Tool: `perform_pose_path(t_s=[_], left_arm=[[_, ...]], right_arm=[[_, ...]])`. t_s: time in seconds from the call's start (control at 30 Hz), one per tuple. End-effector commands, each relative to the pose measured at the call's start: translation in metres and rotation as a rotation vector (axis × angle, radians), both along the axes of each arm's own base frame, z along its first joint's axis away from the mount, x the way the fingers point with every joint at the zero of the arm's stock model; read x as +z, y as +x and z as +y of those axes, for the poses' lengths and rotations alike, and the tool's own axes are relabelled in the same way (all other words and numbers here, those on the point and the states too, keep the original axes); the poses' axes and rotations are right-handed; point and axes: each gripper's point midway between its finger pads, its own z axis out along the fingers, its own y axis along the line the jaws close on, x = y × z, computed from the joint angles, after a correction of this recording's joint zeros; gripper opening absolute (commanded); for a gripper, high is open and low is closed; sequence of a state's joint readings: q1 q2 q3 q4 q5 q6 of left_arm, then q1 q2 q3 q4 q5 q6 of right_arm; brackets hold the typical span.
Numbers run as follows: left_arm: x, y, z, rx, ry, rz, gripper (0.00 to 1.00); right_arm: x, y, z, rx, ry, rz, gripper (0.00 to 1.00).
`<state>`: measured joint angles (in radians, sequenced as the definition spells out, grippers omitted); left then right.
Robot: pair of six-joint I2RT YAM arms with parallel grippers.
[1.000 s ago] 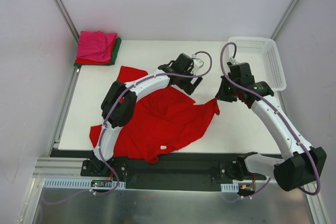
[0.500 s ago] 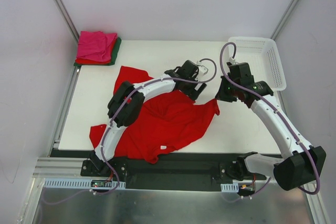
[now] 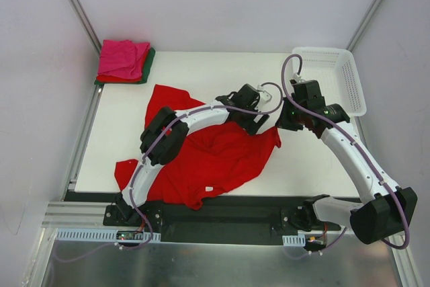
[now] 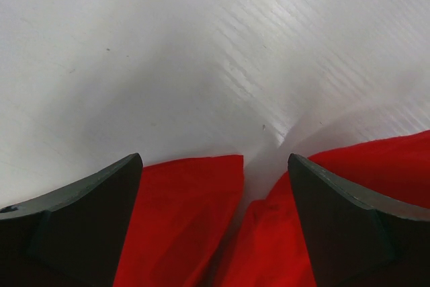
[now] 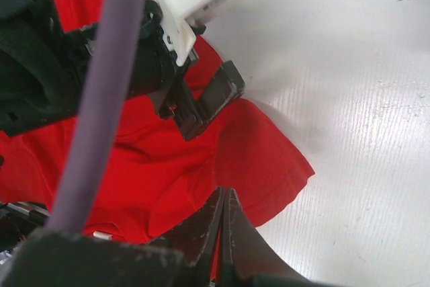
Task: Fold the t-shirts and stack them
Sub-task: Flatten out the tshirt
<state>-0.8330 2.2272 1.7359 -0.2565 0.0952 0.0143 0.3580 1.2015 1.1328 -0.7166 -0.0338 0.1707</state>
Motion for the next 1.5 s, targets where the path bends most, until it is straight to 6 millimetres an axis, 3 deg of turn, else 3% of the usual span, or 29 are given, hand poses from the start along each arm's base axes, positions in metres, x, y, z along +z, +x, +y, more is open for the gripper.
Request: perform_pose_path(t_s=[0.0,0.53,0.67,0.77,0.93,1.17,1.47], left_arm=[[-0.008,-0.004,-0.003,-0.002,0.017,-0.023,0.9],[-0.035,0.002,0.019,0.037,0.136,-0.068,0.89],[-0.037,0.005,0.02,0.05,0.147,-0.075,0.86],[-0.038,0.007,0.022,0.057,0.156,-0.083,0.77],[-0.038,0.008,0.023,0.055,0.161,-0.088,0.65],[-0.036,0.004,0.029,0.048,0.174,-0.094,0.64],[-0.016,-0.004,0.04,0.057,0.175,-0.116,0.68]], right_arm=[[0.013,-0.001,-0.001,0.008,0.001,-0.034,0.01],[0.016,-0.002,0.001,0.01,0.015,-0.041,0.01],[0.015,-0.002,0.0,0.009,0.012,-0.037,0.01],[0.013,-0.002,0.0,0.009,0.009,-0.033,0.01],[0.013,-0.001,0.0,0.009,0.007,-0.034,0.01],[0.012,-0.001,0.001,0.009,0.009,-0.029,0.01],[0.011,-0.002,0.001,0.01,0.015,-0.029,0.01]])
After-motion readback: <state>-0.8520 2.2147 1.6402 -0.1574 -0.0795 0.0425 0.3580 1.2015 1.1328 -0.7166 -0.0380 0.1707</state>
